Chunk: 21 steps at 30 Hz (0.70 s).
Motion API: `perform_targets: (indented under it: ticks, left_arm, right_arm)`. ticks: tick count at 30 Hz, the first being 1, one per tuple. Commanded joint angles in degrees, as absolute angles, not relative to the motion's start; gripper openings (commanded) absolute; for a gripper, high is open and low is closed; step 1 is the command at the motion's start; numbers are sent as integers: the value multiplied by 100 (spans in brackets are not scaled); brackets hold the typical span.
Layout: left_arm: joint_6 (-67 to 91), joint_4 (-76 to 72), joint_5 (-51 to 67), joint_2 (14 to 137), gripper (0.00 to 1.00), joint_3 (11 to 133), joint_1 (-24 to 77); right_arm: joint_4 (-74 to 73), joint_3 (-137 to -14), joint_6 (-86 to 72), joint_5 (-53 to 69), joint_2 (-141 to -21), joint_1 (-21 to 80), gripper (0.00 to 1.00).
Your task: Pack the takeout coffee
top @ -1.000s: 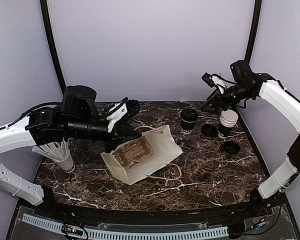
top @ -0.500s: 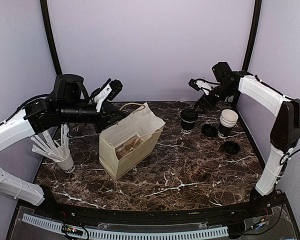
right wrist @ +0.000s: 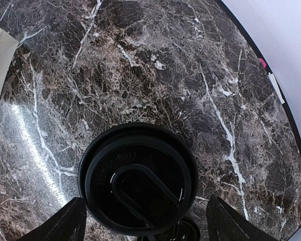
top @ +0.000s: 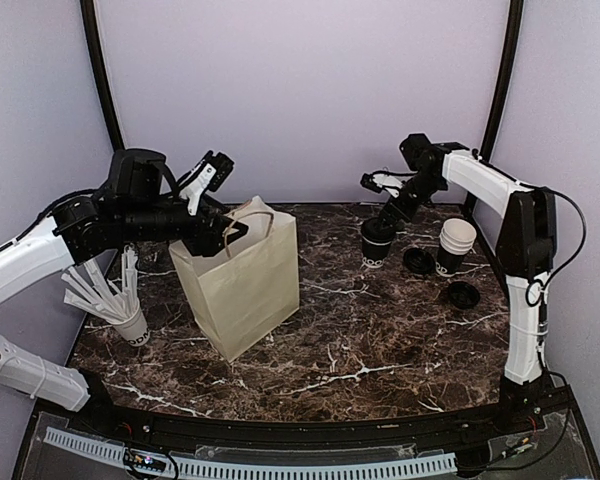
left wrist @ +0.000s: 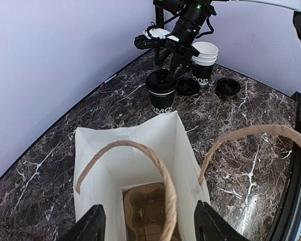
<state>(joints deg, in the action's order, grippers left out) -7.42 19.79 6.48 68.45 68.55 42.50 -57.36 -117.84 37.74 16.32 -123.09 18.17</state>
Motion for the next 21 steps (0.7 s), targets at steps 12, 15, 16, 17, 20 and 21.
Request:
perform_targets:
  ticks: [12,15,16,17,20,21]
  left_arm:
    - [-465,1789,475,6751,66,6546,4191]
    - [-466,1785,481,6750,66,6525,4185]
    - [-461,1780,485,6750,66,6519,4184]
    - [-452,1778,484,6750,66,6508,4184]
    - [-445,1774,504,6754,66,6483,4183]
    - [-447,1779,507,6758,66,6480,4179]
  right_arm:
    - [-6012,-12089,4014,1408,-12545,1906,85]
    - [-5985,-12125,4008,1430,-12612,1916,85]
    - [-5980,-12136,4008,1444,-12647,1923,85]
    - [-5991,-12144,4008,1460,-12674,1931,85]
    - [-5980,-12139,4028,1434,-12734,1953,85]
    - [-5982,-12138,4044,1408,-12757,1973,84]
